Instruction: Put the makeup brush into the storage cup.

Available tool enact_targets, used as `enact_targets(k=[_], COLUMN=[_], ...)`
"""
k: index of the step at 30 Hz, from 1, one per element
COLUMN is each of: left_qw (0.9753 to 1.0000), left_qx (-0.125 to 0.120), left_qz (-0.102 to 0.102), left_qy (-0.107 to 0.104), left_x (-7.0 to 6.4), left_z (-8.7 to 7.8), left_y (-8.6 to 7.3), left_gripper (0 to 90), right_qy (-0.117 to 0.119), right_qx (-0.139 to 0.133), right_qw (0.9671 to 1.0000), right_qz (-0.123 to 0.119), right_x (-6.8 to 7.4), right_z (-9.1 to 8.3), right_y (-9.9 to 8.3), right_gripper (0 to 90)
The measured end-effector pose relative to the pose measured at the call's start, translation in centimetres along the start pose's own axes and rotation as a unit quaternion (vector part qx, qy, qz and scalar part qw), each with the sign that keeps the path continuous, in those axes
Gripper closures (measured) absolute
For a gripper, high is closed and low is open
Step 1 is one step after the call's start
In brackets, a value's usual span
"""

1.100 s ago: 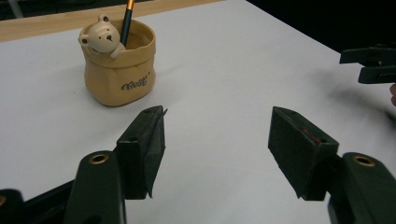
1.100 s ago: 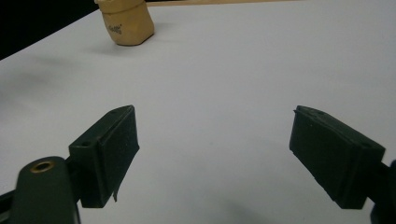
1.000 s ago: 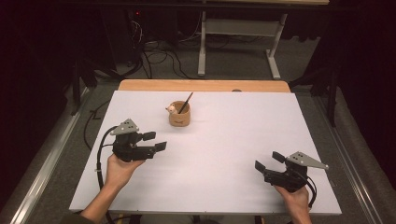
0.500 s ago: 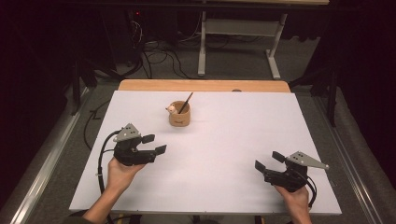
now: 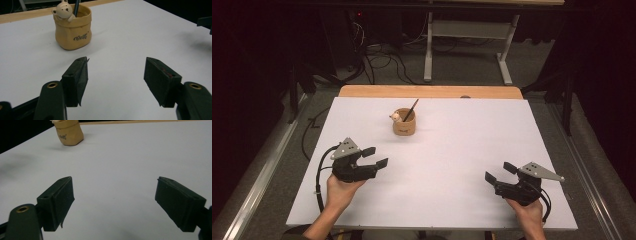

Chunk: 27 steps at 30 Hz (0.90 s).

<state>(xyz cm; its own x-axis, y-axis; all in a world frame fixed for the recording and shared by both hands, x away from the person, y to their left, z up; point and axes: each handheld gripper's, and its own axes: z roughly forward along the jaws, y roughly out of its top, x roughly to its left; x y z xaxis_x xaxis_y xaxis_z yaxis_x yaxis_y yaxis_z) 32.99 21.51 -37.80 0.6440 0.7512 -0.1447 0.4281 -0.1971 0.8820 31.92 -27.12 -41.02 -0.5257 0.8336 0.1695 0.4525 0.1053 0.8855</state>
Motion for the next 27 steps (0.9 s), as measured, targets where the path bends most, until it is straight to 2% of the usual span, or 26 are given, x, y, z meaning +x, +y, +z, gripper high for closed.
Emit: enact_targets(k=[8,14,27], left_qw=[1.0000,0.9997,0.9998], left_qx=[-0.006,-0.009,-0.008], left_qz=[-0.003,-0.021,-0.020], left_qy=[0.000,-0.002,0.006], left_x=[0.0,0.4,0.2], left_z=[-0.1,-0.3,-0.4], left_y=[-0.6,-1.4,-2.7], left_gripper=[36.3,36.0,35.8], right_qy=[0.001,0.002,0.003], right_qx=[0.002,0.002,0.003], right_qw=[1.0000,1.0000,1.0000], right_qz=[0.001,-0.002,-0.003], right_x=[0.0,0.1,0.1], right_z=[0.0,0.2,0.2], right_y=[0.0,0.1,0.1], right_gripper=[17.3,17.3,17.2])
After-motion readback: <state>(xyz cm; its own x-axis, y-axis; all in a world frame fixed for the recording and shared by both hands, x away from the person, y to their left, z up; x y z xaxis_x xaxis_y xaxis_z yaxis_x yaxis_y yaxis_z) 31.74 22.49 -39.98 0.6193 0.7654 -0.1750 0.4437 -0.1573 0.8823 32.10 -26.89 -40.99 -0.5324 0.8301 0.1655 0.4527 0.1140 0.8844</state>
